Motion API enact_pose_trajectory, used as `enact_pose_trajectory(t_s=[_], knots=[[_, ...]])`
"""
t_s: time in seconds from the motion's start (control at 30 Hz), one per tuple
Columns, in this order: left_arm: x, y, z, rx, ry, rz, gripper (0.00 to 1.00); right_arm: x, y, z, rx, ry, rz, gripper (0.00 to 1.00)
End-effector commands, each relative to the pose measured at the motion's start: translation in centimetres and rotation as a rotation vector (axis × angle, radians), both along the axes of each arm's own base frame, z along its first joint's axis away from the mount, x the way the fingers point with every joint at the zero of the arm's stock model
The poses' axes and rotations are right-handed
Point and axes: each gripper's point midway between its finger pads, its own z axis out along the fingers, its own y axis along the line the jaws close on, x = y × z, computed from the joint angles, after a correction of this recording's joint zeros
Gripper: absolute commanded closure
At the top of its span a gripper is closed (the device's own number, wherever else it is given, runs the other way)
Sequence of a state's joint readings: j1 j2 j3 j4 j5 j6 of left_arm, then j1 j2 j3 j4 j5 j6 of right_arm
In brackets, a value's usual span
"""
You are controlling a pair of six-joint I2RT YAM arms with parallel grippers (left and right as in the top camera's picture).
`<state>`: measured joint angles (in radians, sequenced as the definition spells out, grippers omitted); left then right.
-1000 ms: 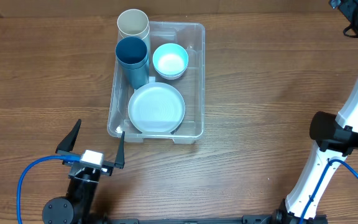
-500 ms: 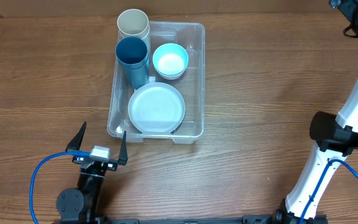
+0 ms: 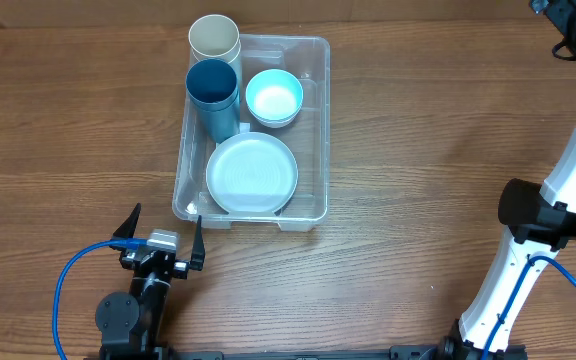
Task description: Pack container
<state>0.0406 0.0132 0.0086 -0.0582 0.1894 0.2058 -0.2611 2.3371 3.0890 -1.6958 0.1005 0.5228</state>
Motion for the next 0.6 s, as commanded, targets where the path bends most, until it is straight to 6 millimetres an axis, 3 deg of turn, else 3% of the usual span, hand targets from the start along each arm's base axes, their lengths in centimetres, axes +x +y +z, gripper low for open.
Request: enact_pose_trajectory(t_s=[0.0, 0.37, 0.47, 0.57], knots=[[0.0, 0.0, 0.0, 0.001, -0.004, 0.005, 0.00, -0.1, 0.0, 0.6, -0.009, -0.015, 0.001, 0.00], [0.0, 0.0, 0.0, 0.001, -0.004, 0.005, 0.00, 0.0, 0.6, 0.6, -0.009, -0.016, 0.014, 0.00], [0.0, 0.0, 0.0, 0.001, -0.004, 0.005, 0.00, -0.4, 2.3, 2.4, -0.017, -0.051, 0.046, 0.00], [0.0, 0.0, 0.0, 0.001, -0.004, 0.005, 0.00, -1.5, 5.3, 5.6, -0.031, -0.121, 0.103, 0.00]])
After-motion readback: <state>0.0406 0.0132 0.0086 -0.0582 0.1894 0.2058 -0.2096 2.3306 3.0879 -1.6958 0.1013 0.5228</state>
